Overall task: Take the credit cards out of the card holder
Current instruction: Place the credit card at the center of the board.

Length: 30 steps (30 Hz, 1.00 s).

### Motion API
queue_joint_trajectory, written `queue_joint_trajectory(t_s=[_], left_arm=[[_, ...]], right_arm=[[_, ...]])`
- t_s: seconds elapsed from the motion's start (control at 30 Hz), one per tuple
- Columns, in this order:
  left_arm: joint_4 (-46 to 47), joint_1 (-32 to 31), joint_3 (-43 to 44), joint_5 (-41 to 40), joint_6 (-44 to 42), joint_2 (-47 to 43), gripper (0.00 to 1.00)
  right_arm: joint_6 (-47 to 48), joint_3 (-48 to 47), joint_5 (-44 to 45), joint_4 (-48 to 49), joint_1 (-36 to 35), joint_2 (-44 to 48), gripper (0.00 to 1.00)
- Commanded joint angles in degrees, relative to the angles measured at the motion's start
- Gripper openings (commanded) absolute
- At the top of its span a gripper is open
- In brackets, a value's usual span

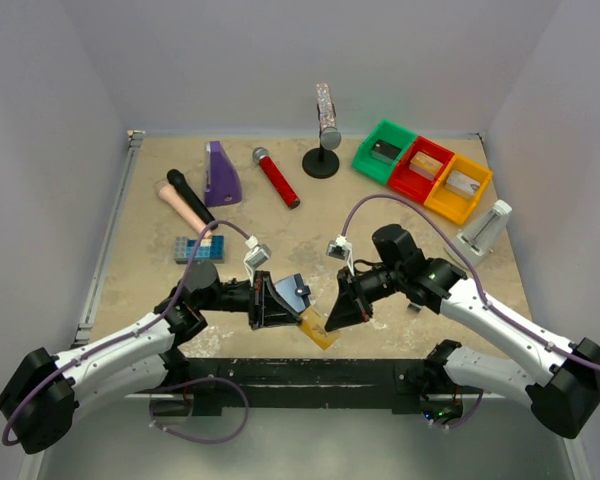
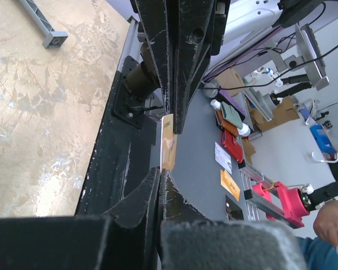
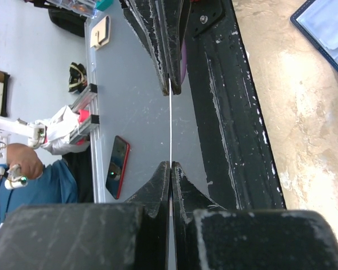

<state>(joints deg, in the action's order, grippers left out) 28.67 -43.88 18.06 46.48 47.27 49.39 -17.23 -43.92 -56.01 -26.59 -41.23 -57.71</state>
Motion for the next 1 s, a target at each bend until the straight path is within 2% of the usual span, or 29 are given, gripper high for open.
queue_joint_trajectory(t_s=[0.0,0.07,0.13,0.17,0.33,0.4,0.5,0.6,0.77,0.97], left_arm=[[1.8,0.4,1.3,0.0,-0.5,-0.4,0.00],[-1.0,0.8,1.2,-3.0,-1.3,-2.3,0.00],[-7.8,2.1,1.6,-8.2,-2.6,-5.1,0.00],[-10.5,3.5,1.8,-11.2,-2.9,-6.8,0.00],[-28.5,14.4,5.7,-28.2,-1.5,-9.7,0.00],[-33.1,18.9,8.0,-30.6,0.3,-7.0,0.00],[-32.4,24.2,11.5,-32.1,1.2,0.6,0.00],[-29.6,26.7,15.6,-32.9,0.9,9.0,0.00],[-25.9,29.2,22.4,-35.2,-0.1,22.9,0.00],[-24.3,30.8,28.1,-39.1,-0.6,31.3,0.00]], right_arm=[[-0.4,-2.3,0.0,1.2,-0.2,2.0,0.10],[-1.8,-2.7,3.4,0.9,-0.1,4.0,0.46],[-3.6,-3.5,10.4,-0.5,0.1,6.8,0.76],[-4.4,-4.0,13.5,-1.3,0.2,8.4,0.88],[-6.1,-6.2,27.9,-6.2,0.3,13.3,0.91],[-6.9,-5.2,31.1,-6.4,0.3,14.5,0.91],[-8.6,-2.5,33.4,-5.1,0.4,15.1,0.91],[-10.0,0.4,32.7,-2.5,0.4,15.1,0.89],[-12.0,3.1,31.8,0.7,0.2,14.4,0.88],[-12.2,3.2,31.0,2.1,0.3,13.0,0.88]])
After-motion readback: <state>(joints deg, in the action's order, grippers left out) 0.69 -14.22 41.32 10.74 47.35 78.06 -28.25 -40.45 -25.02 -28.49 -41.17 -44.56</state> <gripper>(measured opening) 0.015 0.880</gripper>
